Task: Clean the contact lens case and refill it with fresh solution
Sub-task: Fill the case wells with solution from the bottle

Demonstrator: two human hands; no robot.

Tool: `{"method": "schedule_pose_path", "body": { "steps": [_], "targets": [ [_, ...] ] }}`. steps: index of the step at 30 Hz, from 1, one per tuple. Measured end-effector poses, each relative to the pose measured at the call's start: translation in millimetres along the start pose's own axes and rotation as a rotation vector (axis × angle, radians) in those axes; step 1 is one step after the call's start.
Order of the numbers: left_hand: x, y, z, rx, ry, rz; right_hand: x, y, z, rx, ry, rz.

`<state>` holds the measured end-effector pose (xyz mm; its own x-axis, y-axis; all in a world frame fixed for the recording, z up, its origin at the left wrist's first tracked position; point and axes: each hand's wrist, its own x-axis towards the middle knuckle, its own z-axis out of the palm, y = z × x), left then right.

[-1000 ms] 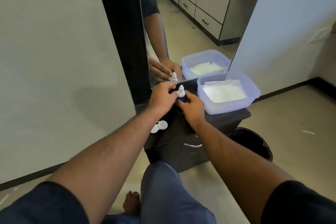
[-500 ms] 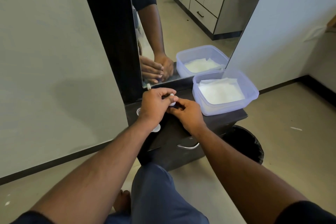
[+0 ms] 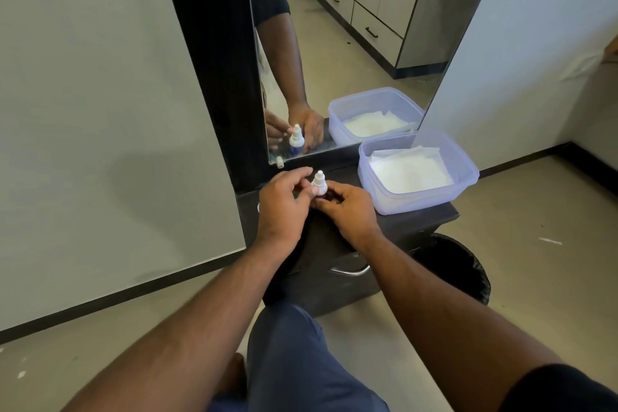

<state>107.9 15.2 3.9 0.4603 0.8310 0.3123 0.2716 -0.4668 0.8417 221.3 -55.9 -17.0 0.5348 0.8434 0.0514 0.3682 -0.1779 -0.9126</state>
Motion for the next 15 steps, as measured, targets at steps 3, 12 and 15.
{"method": "schedule_pose_path", "body": {
  "steps": [3,12,15],
  "targets": [
    [2.4,2.8,-0.7,0.013,-0.01,0.037,0.9,3.0,1.2,-0.001,0.007,0.009],
    [8.3,4.4,7.6,0.092,0.0,0.053,-0.9,-0.5,0.4,-0.01,0.014,0.012],
    [11.2,5.8,9.9,0.045,-0.145,0.088,-0.9,-0.6,0.4,-0.018,0.024,0.007]
  ]
}}
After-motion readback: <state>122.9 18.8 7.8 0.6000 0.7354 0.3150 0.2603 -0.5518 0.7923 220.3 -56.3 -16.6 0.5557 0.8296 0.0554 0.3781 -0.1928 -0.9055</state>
